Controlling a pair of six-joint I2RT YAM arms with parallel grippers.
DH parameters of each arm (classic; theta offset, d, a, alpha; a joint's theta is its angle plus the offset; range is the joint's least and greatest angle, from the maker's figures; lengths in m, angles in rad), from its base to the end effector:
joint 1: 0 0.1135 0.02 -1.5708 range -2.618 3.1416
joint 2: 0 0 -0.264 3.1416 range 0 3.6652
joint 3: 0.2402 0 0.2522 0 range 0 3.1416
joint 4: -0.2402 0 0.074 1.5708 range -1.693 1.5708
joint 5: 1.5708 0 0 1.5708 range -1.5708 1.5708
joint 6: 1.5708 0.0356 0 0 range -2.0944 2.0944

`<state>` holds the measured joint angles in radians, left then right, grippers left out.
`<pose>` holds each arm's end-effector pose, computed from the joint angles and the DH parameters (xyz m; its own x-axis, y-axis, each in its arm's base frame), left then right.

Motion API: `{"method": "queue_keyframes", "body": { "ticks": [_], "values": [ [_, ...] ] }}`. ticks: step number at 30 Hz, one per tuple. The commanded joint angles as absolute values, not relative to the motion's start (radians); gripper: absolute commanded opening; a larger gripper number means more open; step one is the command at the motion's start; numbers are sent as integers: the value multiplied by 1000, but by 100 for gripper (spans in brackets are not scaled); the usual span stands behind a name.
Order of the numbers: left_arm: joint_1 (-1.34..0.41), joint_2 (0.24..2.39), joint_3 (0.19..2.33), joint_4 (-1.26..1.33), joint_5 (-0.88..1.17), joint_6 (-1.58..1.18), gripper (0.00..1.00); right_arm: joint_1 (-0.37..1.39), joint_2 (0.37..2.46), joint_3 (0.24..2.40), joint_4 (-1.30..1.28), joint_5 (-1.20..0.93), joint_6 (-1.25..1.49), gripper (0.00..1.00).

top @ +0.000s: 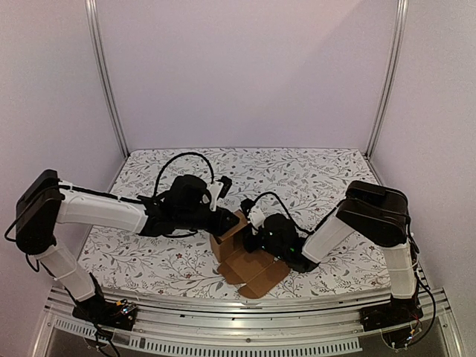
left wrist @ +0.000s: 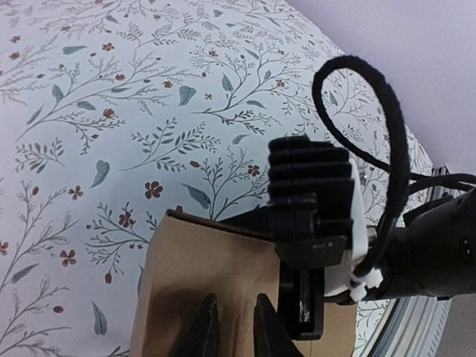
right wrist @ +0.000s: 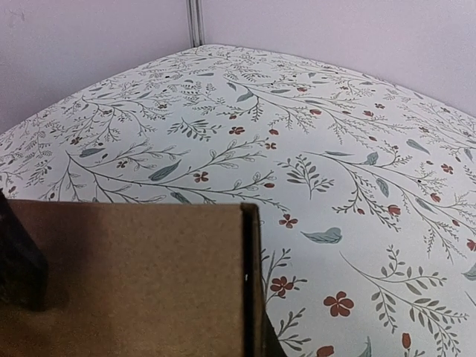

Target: Fold the paper box

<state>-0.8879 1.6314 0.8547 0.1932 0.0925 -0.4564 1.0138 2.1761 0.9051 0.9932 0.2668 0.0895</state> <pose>0.2146 -0.2690 0.1878 -0.6739 0.1331 -0.7267 0.5838 0.6987 -0.4135 0.2216 0.3380 0.0846 -0.2056 -0.1670 -0.9643 -0.6691 0.7431 0.0139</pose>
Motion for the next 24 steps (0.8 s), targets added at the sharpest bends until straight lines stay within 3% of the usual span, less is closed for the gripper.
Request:
{"method": "queue_keyframes", "body": {
  "ticks": [1, 7, 17, 24],
  "values": [
    [-879, 1563, 849, 73, 39, -440, 23, 1017, 2159, 893, 982, 362, 72, 0],
    [-880, 1447, 849, 6, -39, -425, 45, 1028, 2098, 861, 902, 485, 88, 0],
    [-896, 1366, 701, 83, -101, -431, 48, 1041, 2012, 878, 645, 706, 275, 0],
    [-968, 1409, 596, 293, -171, -447, 49, 1058, 1997, 919, 521, 790, 399, 0]
  ]
}}
